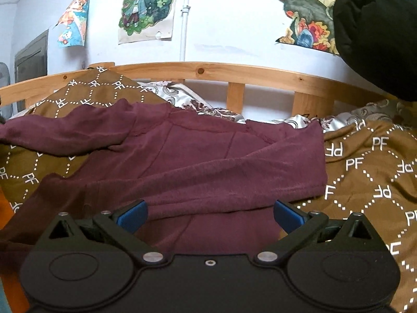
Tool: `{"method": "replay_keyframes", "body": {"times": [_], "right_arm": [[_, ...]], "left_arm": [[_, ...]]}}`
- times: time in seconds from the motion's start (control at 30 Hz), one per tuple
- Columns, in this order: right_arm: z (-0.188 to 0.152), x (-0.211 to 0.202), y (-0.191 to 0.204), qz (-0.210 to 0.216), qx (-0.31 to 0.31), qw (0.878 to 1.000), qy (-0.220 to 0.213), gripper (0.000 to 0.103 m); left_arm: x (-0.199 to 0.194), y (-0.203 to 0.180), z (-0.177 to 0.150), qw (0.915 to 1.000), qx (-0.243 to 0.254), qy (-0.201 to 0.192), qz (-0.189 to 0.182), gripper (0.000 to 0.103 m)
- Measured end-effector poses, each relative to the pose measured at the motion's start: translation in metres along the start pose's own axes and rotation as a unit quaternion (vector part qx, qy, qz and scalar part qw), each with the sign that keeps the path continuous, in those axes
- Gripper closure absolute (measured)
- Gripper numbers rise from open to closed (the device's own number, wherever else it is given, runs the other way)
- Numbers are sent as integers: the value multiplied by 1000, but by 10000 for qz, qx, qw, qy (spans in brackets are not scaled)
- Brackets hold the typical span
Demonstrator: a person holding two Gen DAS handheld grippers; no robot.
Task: Fold small clothes
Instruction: 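Grasp the sleeve with the left gripper and fold it across the body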
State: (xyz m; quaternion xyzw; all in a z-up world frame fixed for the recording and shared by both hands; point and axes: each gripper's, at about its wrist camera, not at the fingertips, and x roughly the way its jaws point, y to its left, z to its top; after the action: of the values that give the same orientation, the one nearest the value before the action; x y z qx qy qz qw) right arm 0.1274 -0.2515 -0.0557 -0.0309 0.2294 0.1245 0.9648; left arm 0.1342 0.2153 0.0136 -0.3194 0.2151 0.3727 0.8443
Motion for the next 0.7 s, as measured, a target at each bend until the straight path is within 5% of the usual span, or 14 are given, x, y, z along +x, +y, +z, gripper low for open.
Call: {"method": "replay_keyframes", "body": {"times": [0.07, 0.23, 0.33, 0.4, 0.53, 0.7], "right_arm": [[-2, -3, -2, -21, 55, 10000, -23, 1], [-8, -14, -10, -118, 275, 9994, -173, 1], [-13, -20, -14, -162, 318, 9991, -217, 1], [-15, -22, -16, -176, 360, 9990, -180, 1], [-13, -26, -18, -192, 378, 9989, -206, 1], [-5, -36, -23, -260, 365, 9986, -273, 1]], "left_arm": [[2, 2, 3, 9999, -25, 103, -63, 96], [-18, -7, 6, 9974, 305, -489, -442, 98], [-38, -27, 9, 9867, 842, -1014, -951, 99], [-49, -45, 10, 9706, 1343, -1320, -1498, 99], [-73, -95, 3, 9145, 2507, -1780, -2632, 99], [-104, -154, -29, 8188, 3669, -1883, -3994, 99]]}}
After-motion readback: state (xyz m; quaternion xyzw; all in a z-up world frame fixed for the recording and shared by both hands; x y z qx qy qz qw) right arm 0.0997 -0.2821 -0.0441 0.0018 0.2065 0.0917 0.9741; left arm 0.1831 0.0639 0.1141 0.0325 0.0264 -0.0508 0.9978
